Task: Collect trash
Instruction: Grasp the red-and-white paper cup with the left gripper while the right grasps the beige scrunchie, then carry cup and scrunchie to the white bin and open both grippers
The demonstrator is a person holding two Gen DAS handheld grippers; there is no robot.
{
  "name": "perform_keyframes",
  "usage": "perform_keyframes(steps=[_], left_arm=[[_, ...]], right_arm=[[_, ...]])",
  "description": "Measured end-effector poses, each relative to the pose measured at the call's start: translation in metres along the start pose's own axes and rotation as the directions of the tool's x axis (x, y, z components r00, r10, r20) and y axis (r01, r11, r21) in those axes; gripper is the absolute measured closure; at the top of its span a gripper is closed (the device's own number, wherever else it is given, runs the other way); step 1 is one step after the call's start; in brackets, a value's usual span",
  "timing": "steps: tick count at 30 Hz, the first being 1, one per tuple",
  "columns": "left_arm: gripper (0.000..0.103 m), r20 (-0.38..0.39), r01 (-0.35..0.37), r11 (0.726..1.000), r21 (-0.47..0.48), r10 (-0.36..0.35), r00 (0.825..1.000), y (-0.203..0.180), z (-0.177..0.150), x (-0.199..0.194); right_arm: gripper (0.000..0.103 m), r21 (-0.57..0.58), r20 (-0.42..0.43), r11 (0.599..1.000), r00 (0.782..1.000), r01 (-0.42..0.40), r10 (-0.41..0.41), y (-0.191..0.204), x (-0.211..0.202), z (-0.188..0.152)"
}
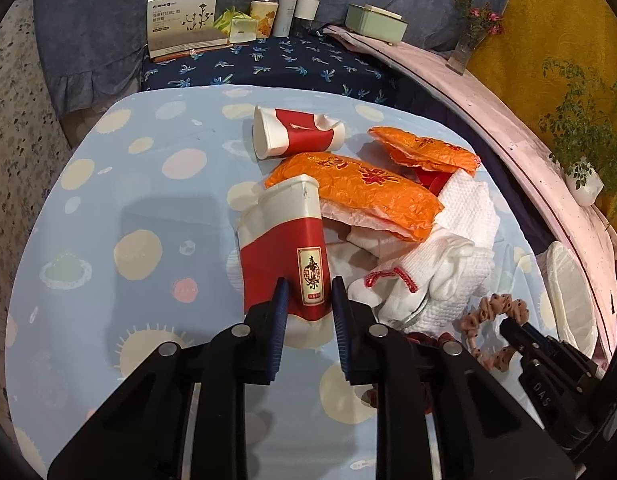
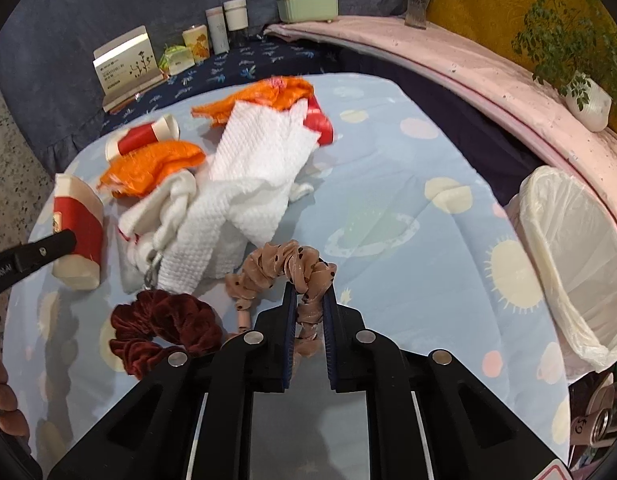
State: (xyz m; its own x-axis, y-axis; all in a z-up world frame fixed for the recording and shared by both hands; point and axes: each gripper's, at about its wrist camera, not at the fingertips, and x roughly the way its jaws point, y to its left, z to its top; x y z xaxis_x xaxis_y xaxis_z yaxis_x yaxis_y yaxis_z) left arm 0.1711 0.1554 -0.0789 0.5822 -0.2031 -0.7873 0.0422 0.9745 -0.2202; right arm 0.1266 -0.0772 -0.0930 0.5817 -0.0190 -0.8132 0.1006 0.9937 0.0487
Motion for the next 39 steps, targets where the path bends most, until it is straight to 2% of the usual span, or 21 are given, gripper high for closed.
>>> perform_keyframes(steps=[6, 12, 21, 31, 39], left_arm=[[0.082, 0.048, -0.012, 1.0, 0.001, 0.012, 0.999, -0.006, 0.002, -0.023], [0.082, 0.111, 0.013, 0.999, 0.031, -0.017, 0.994, -0.028, 0.011, -0.057], [0.082, 0.196, 0.097, 0.983, 0.155, -0.127, 0.972, -0.106, 0.026, -0.101], [0.082, 0.202, 0.187, 0.932, 0.312, -0.257, 0.945, -0.213, 0.024, -0.119], [0.082, 0.128, 0.266, 0.877, 0.401, -0.341, 0.931, -0.286, 0.011, -0.106]], right_arm=[[0.091, 0.015, 0.087, 1.0, 0.996, -0.009, 0.008, -0.008, -0.04, 0.014], [0.091, 0.043, 0.182, 0.999, 0.983, -0.012, 0.004, -0.025, -0.083, 0.033], [0.091, 0.122, 0.318, 0.993, 0.947, 0.002, -0.041, -0.075, -0.147, 0.056], [0.091, 0.217, 0.39, 0.974, 0.909, 0.062, -0.145, -0.148, -0.188, 0.062], [0.091, 0.305, 0.361, 0.947, 0.908, 0.101, -0.213, -0.208, -0.19, 0.044]])
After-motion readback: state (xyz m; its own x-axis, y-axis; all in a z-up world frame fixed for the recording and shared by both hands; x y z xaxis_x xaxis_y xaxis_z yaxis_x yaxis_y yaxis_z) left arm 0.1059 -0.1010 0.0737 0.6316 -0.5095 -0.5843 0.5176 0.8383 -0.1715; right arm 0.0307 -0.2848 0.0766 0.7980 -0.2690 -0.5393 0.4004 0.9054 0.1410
